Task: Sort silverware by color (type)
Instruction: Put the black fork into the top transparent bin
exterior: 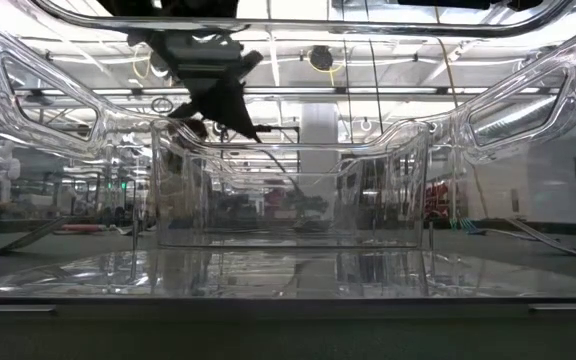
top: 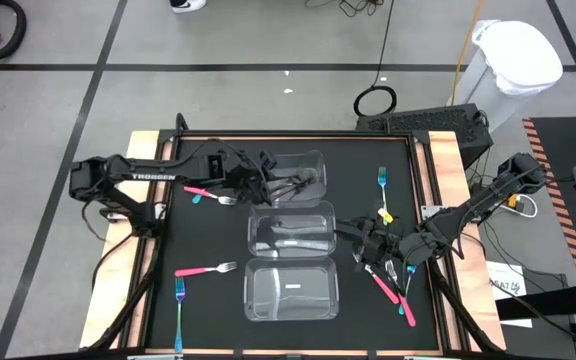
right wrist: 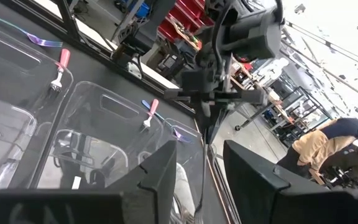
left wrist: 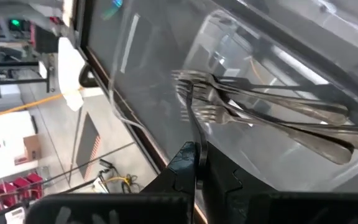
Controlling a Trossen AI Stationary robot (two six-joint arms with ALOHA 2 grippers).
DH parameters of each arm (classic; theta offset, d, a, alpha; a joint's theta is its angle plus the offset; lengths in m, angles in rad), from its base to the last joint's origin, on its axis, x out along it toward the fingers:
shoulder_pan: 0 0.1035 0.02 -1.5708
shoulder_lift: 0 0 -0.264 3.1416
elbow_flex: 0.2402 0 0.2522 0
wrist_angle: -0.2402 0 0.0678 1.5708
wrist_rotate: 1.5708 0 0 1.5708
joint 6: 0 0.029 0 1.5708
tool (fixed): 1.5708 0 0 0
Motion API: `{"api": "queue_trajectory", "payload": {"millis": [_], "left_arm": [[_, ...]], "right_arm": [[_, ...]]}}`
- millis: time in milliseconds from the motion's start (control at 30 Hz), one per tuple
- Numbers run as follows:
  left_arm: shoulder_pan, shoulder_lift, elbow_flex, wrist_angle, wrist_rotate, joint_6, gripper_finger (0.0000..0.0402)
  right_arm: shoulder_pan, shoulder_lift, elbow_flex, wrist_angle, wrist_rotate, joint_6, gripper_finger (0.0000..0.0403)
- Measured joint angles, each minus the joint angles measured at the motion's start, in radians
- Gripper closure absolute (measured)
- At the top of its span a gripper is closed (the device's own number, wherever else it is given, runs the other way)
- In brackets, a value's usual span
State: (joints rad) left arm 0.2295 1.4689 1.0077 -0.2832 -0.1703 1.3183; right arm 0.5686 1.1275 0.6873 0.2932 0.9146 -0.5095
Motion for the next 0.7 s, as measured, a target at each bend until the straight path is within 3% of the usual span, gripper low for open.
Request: {"api": "queue_trajectory", "payload": {"millis": [467,700], "left_arm": [[0.001,0.072,0.0,0.017,-0.021,-0.051,0.0392],[0.0,0.074,0.0,0.008,-0.006,-0.128,0.0344]], "right_arm": [[0.0,0.0,0.0,-0.008,0.0,0.005,0.0273],[0.0,0.0,0.0,-0.009,0.0,0.008,0.0273]]}}
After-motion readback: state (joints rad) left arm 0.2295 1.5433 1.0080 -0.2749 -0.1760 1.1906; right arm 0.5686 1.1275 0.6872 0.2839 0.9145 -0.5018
